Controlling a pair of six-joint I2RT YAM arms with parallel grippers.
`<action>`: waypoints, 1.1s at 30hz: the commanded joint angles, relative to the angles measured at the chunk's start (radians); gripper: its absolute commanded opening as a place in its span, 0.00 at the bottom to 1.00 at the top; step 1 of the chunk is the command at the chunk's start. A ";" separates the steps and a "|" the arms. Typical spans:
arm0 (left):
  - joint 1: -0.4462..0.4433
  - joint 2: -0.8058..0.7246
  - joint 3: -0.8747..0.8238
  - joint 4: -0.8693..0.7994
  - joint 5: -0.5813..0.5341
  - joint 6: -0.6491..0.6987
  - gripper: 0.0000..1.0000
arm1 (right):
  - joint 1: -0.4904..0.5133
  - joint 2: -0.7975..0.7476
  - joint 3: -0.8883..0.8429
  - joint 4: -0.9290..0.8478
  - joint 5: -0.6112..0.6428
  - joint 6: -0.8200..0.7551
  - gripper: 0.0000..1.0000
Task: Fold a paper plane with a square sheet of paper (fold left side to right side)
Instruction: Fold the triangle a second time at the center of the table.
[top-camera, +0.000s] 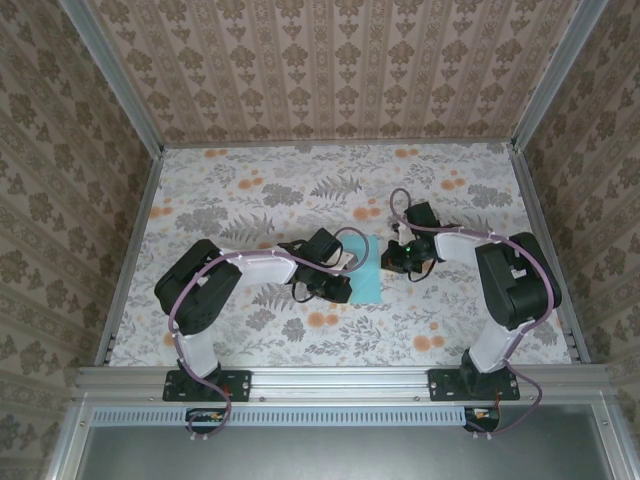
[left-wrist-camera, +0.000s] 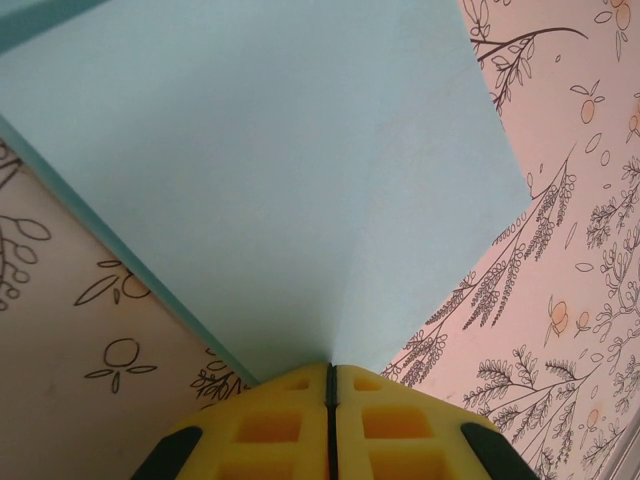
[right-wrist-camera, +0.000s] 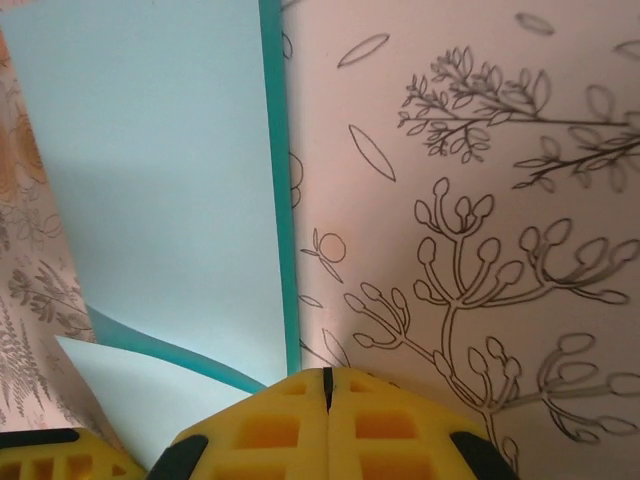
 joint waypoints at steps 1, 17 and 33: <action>-0.013 0.017 -0.017 -0.096 -0.041 0.018 0.09 | 0.017 -0.090 -0.017 -0.014 0.009 0.005 0.00; -0.012 -0.004 0.024 -0.082 -0.022 0.012 0.10 | 0.150 0.014 -0.049 0.096 -0.035 0.127 0.00; -0.004 0.092 0.168 -0.086 0.078 0.041 0.09 | 0.151 0.044 -0.064 0.038 -0.001 0.113 0.01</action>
